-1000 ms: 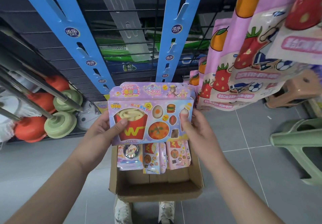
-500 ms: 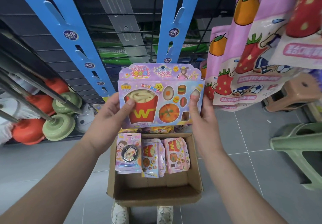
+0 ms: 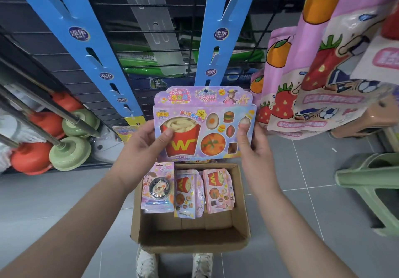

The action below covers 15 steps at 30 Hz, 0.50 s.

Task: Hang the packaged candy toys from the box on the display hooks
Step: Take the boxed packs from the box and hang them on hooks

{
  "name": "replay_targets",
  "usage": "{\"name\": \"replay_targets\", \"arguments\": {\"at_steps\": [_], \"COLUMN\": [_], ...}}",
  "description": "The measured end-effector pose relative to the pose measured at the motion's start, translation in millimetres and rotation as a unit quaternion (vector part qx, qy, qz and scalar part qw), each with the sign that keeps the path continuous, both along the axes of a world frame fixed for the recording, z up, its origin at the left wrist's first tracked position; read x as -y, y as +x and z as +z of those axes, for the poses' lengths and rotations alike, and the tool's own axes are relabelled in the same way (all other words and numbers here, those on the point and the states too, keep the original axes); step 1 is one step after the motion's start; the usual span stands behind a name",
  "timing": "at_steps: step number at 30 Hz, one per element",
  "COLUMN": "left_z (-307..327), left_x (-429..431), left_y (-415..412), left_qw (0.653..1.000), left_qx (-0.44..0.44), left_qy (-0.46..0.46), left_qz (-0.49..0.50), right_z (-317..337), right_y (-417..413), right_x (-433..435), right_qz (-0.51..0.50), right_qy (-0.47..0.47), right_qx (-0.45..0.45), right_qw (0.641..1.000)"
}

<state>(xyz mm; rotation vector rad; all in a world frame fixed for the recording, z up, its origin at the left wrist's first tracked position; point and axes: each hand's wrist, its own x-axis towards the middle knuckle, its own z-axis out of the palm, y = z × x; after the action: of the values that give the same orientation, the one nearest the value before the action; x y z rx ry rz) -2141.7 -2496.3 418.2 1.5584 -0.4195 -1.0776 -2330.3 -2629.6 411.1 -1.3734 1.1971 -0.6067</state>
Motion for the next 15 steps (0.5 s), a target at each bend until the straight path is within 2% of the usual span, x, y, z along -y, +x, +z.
{"name": "replay_targets", "arguments": {"at_steps": [2,6,8,12,15], "left_z": [-3.6,-14.4,-18.9,-28.2,-29.1], "left_x": [1.7,7.5,11.4,12.2,5.6], "left_y": [-0.7,0.0,0.6,5.4,4.8], "left_qw": [0.999,0.978,0.967,0.947,0.942], "left_qx": [0.028,0.186,0.235,0.303,0.316], "left_qy": [0.017,0.077,0.09,0.104,0.115], "left_qz": [0.023,0.047,0.044,0.024,0.015], "right_z": [-4.2,-14.2,-23.4,-34.3,-34.7], "right_y": [1.5,4.2,3.5,0.1,-6.6], "right_x": [3.0,6.0,7.3,12.2,13.3], "right_qz": [0.002,-0.017,-0.031,-0.04,-0.025], "right_qy": [-0.001,-0.021,-0.031,-0.048,-0.049], "right_qx": [0.0,-0.012,-0.019,-0.064,-0.079], "right_qw": [1.0,1.0,0.999,0.996,0.995]}}
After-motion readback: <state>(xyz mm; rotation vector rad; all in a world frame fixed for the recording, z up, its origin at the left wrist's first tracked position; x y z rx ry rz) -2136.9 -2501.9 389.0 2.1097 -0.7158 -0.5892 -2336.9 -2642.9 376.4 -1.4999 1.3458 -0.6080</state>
